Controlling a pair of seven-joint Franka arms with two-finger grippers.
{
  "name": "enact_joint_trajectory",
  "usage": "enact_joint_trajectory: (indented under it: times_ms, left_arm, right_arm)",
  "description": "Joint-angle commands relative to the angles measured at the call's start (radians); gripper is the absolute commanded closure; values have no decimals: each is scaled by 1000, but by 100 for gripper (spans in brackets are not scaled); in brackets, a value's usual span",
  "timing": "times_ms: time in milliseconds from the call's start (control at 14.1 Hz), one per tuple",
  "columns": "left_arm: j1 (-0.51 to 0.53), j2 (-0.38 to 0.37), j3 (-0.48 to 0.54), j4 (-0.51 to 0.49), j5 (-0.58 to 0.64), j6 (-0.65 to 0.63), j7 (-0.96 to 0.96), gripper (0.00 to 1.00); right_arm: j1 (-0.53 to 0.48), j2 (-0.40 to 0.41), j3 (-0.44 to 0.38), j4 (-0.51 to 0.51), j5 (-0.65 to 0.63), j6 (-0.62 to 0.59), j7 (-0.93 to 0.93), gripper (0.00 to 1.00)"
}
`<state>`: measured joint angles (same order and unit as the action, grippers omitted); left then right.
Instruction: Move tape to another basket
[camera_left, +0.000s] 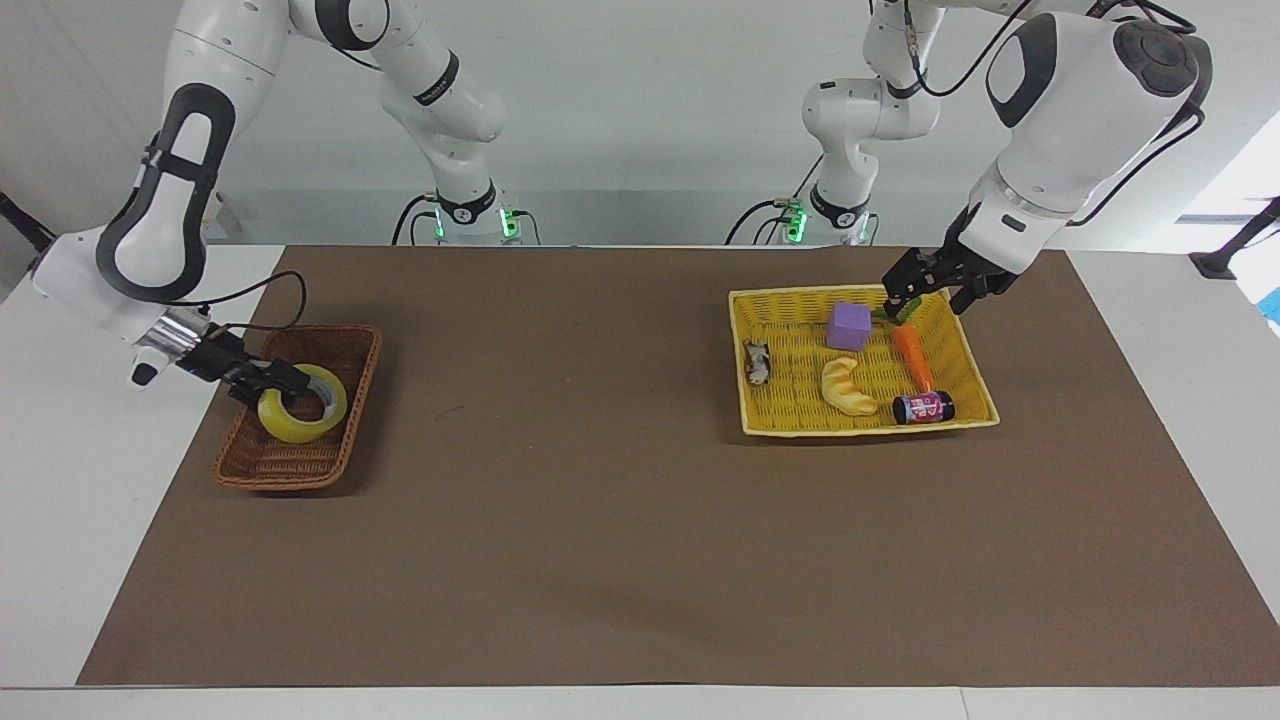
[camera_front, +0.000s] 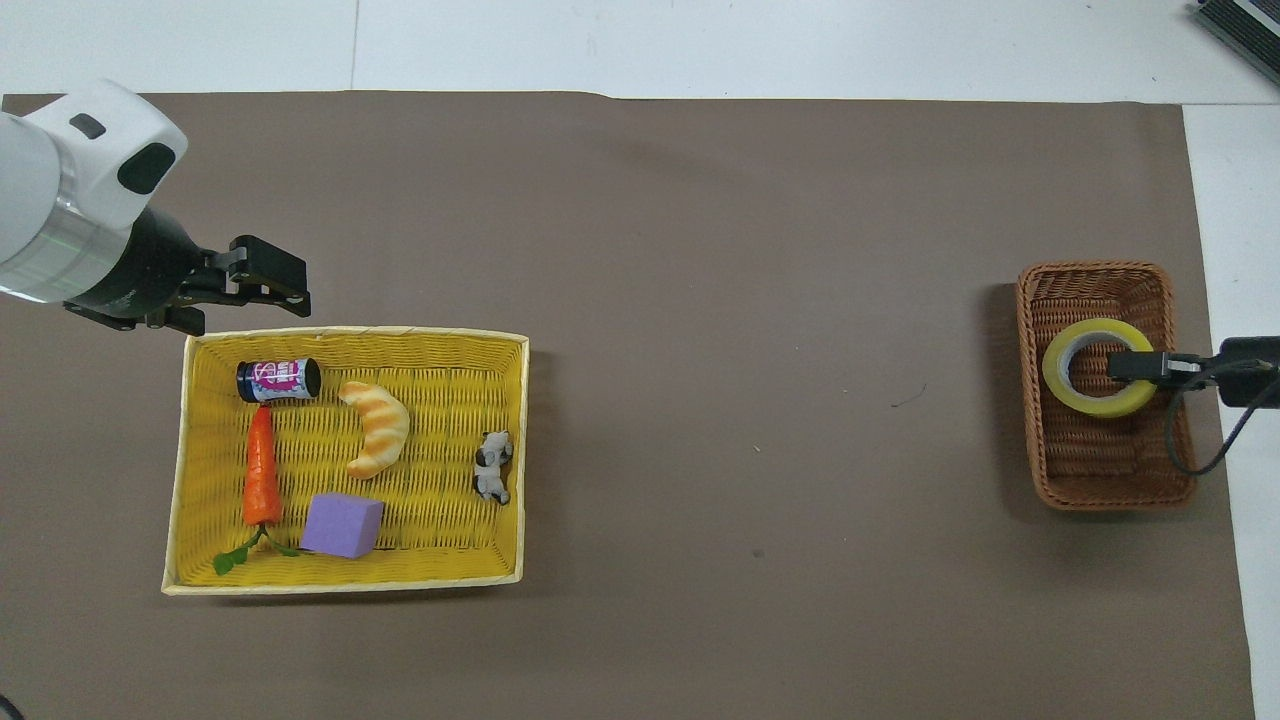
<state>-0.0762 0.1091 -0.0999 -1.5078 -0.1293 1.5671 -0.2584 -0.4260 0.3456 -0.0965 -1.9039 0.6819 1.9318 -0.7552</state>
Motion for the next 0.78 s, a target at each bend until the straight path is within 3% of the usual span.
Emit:
enact_joint_trajectory:
  times_ms: [0,356,712]
  left_arm:
    - [-2,-15,14,6,23,-27,11,0]
    - [-19,-16,94,8,25,-59,33,0]
    - [-20,-46,207,8,36,-94,248,0]
  right_arm:
    - [-13,-1,12,9,18,9,-24,0]
    - [-13,13,14,89,10,-7,-21,0]
    - [29,-13,14,166,-69,10,52,0]
